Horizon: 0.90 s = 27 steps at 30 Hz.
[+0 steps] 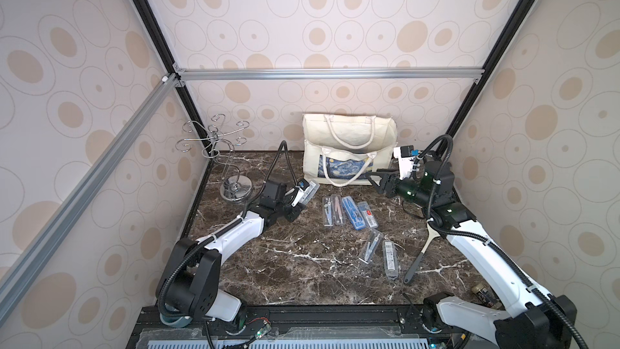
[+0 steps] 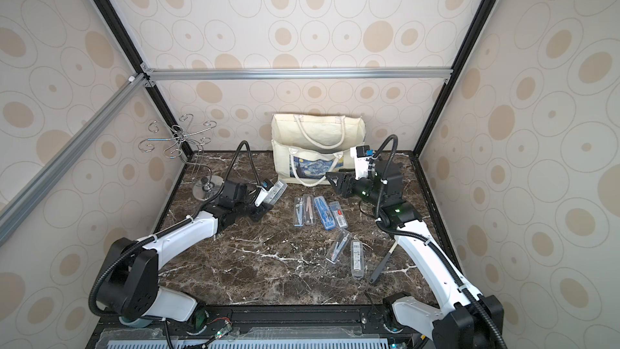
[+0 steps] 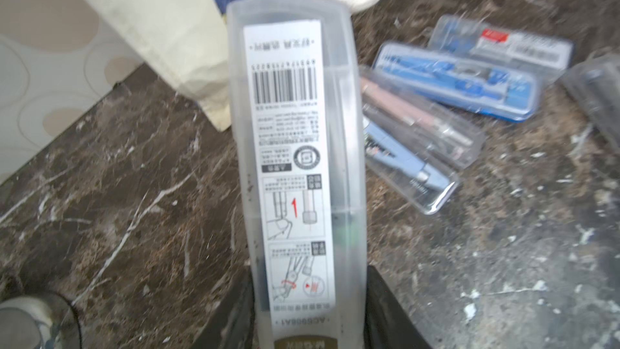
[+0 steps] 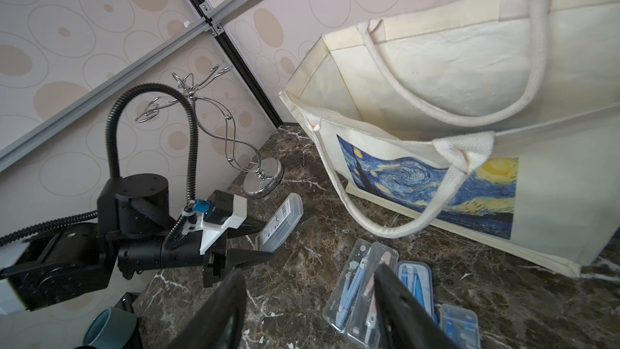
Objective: Put the compass set into the canvas bag
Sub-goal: Pick up the compass set at the center of the board.
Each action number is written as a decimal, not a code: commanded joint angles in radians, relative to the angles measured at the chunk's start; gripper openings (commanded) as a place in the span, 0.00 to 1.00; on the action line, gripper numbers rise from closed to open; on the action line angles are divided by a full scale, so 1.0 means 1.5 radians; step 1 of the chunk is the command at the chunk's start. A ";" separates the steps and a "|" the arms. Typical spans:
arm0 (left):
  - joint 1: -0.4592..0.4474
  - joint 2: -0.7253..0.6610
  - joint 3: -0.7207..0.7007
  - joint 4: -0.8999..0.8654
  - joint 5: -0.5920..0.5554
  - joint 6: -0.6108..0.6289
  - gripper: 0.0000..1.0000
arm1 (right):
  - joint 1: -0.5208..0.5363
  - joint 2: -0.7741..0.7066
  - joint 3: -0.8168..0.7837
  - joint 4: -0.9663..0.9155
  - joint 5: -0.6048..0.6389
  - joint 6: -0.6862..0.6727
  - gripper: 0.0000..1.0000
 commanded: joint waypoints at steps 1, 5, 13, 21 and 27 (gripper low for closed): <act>-0.038 -0.042 -0.029 0.109 0.058 -0.047 0.44 | 0.018 0.019 -0.002 0.007 -0.026 0.040 0.62; -0.074 -0.079 -0.063 0.180 0.091 -0.083 0.44 | 0.054 0.054 0.021 -0.015 -0.014 0.038 0.62; -0.119 -0.089 -0.075 0.230 0.080 -0.106 0.45 | 0.107 0.128 0.060 -0.023 -0.014 0.061 0.63; -0.127 -0.073 -0.074 0.245 0.069 -0.107 0.45 | 0.130 0.188 0.076 0.008 -0.016 0.110 0.60; -0.128 -0.061 -0.075 0.254 0.061 -0.106 0.45 | 0.136 0.215 0.075 0.046 -0.032 0.145 0.53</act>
